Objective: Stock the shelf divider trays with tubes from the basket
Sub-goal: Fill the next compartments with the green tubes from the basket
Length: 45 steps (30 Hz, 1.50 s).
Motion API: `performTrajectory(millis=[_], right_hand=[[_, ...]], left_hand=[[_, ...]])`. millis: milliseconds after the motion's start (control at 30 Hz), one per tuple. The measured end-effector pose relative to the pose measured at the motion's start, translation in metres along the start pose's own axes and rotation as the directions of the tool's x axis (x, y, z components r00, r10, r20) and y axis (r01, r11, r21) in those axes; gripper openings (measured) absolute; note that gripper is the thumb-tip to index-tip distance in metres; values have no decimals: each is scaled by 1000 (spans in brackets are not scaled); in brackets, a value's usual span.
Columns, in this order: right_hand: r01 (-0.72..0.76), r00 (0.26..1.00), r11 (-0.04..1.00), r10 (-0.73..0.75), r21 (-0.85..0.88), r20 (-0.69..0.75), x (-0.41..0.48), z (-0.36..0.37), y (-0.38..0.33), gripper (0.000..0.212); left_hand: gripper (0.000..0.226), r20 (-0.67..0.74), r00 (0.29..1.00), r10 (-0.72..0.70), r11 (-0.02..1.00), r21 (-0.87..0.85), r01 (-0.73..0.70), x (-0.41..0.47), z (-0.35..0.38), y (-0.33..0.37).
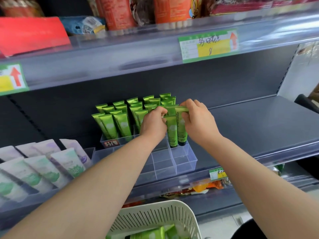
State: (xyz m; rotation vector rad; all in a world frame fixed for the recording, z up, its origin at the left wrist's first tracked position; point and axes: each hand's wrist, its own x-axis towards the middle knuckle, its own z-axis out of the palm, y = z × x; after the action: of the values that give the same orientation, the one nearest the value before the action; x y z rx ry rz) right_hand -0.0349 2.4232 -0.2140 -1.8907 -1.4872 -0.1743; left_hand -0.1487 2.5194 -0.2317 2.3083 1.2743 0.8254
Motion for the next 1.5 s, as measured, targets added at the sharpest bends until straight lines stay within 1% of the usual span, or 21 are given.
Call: performTrajectory(millis=[133,267,367,467,600,800,967,1033,1200,1267,1333,1433,1500], right_hand=[[-8,1000,999,8,-41,1,6,6,-2,29],[-13,1000,997,15,-70,27,9,13,-2,30],[-24,994,991,38,-134,105,3,22,1,32],[-40,982,980,75,-194,176,-6,31,6,34],[-49,982,971,90,-236,169,-7,32,7,37],[0,992,956,38,-294,124,-9,26,2,38],[84,996,939,-77,-334,36,-26,23,-15,37],[128,991,940,-132,-316,6,-41,26,-26,36],[220,975,948,-222,-228,18,-102,46,-46,30],[241,970,952,-232,-191,67,-130,60,-51,28],[253,962,952,-228,-175,151,-157,77,-53,30],[264,937,949,-209,-172,280,-194,100,-54,28],[258,897,950,-167,-178,408,-215,116,-48,29]], left_hand=[[29,-2,997,73,987,142,-72,-6,-11,-5],[31,9,993,121,977,174,-121,-14,-18,-6],[33,17,990,138,971,193,-139,-19,-22,-7],[33,55,987,150,958,239,-158,-22,-26,-11],[38,112,982,150,948,267,-175,-28,-31,-15],[42,153,968,201,914,327,-241,-37,-38,-16],[40,160,954,253,905,308,-292,-52,-46,-20],[39,153,952,264,907,296,-299,-64,-49,-26],[34,154,964,219,938,239,-251,-119,-54,-60],[31,98,967,235,950,187,-250,-148,-56,-75],[30,59,967,246,954,161,-253,-178,-55,-87],[29,106,972,212,964,138,-226,-220,-45,-104],[28,168,975,147,978,123,-169,-243,-32,-119]])
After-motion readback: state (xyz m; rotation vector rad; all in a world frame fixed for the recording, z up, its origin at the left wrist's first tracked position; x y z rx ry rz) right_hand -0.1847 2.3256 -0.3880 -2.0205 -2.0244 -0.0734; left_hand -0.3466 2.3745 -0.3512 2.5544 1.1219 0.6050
